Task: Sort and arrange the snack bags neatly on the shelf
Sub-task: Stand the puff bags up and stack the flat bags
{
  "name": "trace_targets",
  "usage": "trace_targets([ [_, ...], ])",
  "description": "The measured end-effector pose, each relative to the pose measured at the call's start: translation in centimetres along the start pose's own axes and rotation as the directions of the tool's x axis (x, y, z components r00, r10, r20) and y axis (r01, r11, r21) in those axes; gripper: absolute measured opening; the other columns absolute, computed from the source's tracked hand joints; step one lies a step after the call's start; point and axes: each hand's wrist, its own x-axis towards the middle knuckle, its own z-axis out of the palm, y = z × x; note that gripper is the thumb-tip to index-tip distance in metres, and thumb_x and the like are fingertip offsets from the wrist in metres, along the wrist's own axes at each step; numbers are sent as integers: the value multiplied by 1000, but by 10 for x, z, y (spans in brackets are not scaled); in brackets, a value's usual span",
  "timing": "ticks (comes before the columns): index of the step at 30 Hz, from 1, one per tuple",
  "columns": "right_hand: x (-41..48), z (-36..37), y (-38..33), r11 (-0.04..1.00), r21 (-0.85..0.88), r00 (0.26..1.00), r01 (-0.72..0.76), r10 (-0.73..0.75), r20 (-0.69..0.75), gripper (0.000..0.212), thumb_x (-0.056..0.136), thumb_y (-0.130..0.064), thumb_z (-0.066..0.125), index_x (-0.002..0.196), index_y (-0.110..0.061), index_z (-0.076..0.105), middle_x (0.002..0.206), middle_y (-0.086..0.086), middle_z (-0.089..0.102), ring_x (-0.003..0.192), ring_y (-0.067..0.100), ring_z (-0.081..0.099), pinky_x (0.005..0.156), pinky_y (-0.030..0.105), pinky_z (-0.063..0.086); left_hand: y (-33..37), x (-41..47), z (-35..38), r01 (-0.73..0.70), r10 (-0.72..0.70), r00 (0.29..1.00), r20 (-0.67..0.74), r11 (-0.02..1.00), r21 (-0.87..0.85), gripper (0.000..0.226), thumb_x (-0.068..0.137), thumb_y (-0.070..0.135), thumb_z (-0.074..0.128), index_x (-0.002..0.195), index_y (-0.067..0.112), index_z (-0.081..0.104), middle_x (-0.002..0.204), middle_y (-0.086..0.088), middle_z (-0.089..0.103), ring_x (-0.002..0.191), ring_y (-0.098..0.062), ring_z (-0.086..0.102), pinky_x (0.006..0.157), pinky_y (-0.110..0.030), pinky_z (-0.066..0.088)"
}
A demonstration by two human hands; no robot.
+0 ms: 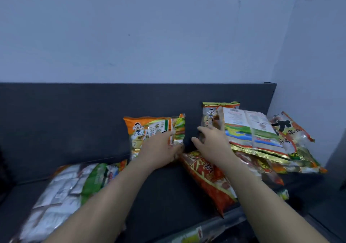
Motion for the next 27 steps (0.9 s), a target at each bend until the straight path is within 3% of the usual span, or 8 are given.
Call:
trace_targets([
  [3,-16,29,-59,994,69,986,81,-90,141,37,94,-43,52,120,-18,61,118,5,64,114,27,57,101,44,42,-61,-40,-28,102,-101,995,-21,992,72,59,93,54,50,138,17,45,132,-4,55,117,-25,54,93,-40,48],
  [6,-36,60,-109,987,138,934,81,-123,336,45,96,-44,49,130,-16,53,118,6,63,105,25,59,103,45,42,-134,-76,-47,249,-250,968,-11,959,138,62,91,55,51,140,18,43,136,-7,52,121,-28,52,97,-39,46],
  [10,-54,110,-154,984,180,852,9,-102,514,45,95,-51,50,122,-15,52,104,5,64,88,22,61,79,35,48,-217,-119,-58,486,-497,866,56,863,136,85,81,69,53,147,22,31,146,-10,42,130,-33,44,102,-40,42],
  [14,-70,149,-172,992,127,822,-21,-55,567,37,90,-54,47,113,-26,53,109,0,63,104,26,59,98,44,43,-263,-145,-51,612,-591,773,231,791,-23,110,73,76,57,154,14,16,155,-10,33,138,-30,37,108,-39,38],
  [18,-86,170,-174,972,215,800,-91,-57,597,48,92,-55,45,130,-26,48,113,-1,63,100,20,60,91,41,50,-270,-156,-44,637,-582,771,259,709,-303,102,72,66,69,147,11,28,144,-4,48,124,-24,52,98,-34,46],
  [21,-95,176,-181,934,329,838,-140,-66,542,53,95,-48,50,138,-17,45,127,4,61,103,18,59,86,32,50,-268,-165,-46,600,-576,792,204,672,-434,75,69,58,78,124,18,46,117,3,62,97,-15,62,83,-33,52],
  [24,-100,170,-191,933,338,864,-125,-65,500,59,95,-46,53,142,-11,43,133,7,57,107,18,58,83,26,48,-252,-171,-57,529,-545,831,117,705,-473,63,68,56,80,113,22,51,108,9,65,90,-10,64,78,-31,53],
  [27,-103,153,-197,934,355,898,-31,-130,421,62,97,-41,52,150,-13,34,148,4,44,127,20,49,97,27,42,-227,-177,-81,450,-503,864,-4,777,-440,57,72,53,78,109,32,40,103,13,55,88,-10,57,71,-29,46],
])
